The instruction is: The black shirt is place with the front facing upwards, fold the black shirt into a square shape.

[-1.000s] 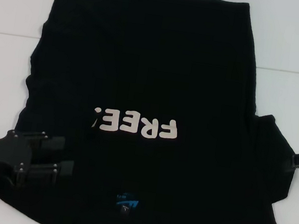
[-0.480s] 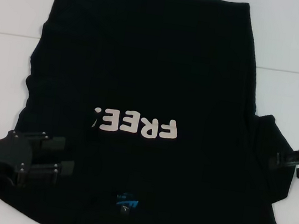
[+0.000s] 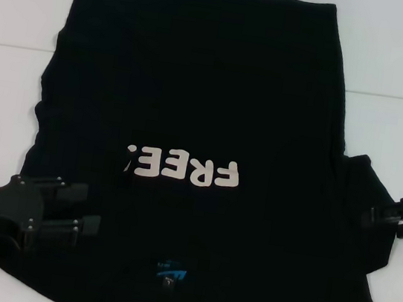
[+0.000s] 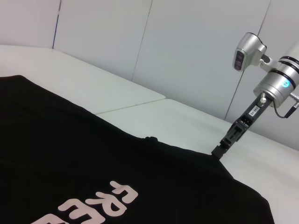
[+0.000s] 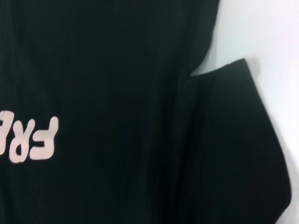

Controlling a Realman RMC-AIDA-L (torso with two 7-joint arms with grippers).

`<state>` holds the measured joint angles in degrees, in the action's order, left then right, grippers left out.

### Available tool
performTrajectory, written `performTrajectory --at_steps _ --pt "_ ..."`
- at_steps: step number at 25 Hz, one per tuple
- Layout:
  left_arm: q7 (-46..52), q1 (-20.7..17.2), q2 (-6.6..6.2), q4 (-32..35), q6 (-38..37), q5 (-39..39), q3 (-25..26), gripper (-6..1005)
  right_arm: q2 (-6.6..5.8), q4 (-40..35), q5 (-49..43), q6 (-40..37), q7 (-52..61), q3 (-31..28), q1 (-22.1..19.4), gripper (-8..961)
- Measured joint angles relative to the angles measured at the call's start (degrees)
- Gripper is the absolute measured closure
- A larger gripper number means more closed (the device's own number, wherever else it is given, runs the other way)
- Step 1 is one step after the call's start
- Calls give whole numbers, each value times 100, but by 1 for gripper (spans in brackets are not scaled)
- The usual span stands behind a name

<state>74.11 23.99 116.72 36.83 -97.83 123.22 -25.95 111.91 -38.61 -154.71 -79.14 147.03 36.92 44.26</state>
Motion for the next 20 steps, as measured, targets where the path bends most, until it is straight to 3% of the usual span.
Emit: performTrajectory --at_steps 5,20 --pt "-1 -2 0 0 1 0 2 314 -3 3 -13 69 -5 0 5 16" --pt "-2 -9 0 -9 -8 1 -7 313 6 3 -24 95 -3 17 3 691"
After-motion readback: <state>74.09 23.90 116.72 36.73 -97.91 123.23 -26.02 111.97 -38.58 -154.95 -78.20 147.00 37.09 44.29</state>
